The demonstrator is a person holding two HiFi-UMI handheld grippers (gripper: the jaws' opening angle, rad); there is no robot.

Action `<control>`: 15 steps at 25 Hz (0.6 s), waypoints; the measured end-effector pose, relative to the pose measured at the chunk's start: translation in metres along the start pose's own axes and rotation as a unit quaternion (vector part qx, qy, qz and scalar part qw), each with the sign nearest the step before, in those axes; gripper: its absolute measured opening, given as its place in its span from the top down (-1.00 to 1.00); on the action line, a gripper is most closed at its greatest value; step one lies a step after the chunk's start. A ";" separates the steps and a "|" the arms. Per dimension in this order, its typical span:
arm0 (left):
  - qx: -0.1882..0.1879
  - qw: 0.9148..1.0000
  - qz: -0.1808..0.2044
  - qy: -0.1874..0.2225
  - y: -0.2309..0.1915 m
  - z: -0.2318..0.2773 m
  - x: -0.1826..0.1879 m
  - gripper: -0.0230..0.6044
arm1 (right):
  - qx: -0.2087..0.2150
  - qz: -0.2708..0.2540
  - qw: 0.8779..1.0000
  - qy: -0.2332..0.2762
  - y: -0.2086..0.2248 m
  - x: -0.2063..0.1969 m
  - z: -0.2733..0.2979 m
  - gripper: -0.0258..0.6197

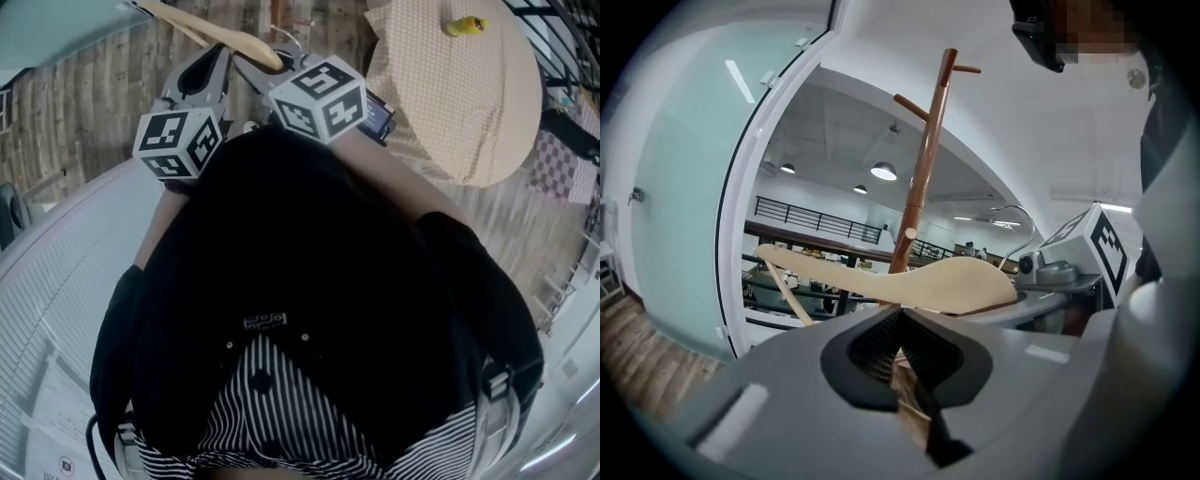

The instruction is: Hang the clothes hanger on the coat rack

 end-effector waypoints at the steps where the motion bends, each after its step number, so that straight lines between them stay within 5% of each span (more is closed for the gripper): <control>1: 0.002 1.000 -0.006 -0.002 -0.002 0.000 0.001 0.92 | 0.004 0.000 1.000 -0.004 0.001 0.001 0.003 0.92; 15: 0.032 0.999 -0.027 -0.013 0.003 0.020 -0.002 0.92 | 0.037 -0.011 0.999 -0.034 0.021 -0.003 -0.001 0.92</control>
Point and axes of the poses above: the fingertips, and each gripper's own axes: z forward along the fingers, y to its right, x out of its top, the point moved 3 cm from there along -z, backward along the fingers, and after that the axes turned 13 degrees about -z, right-handed, at the moved point
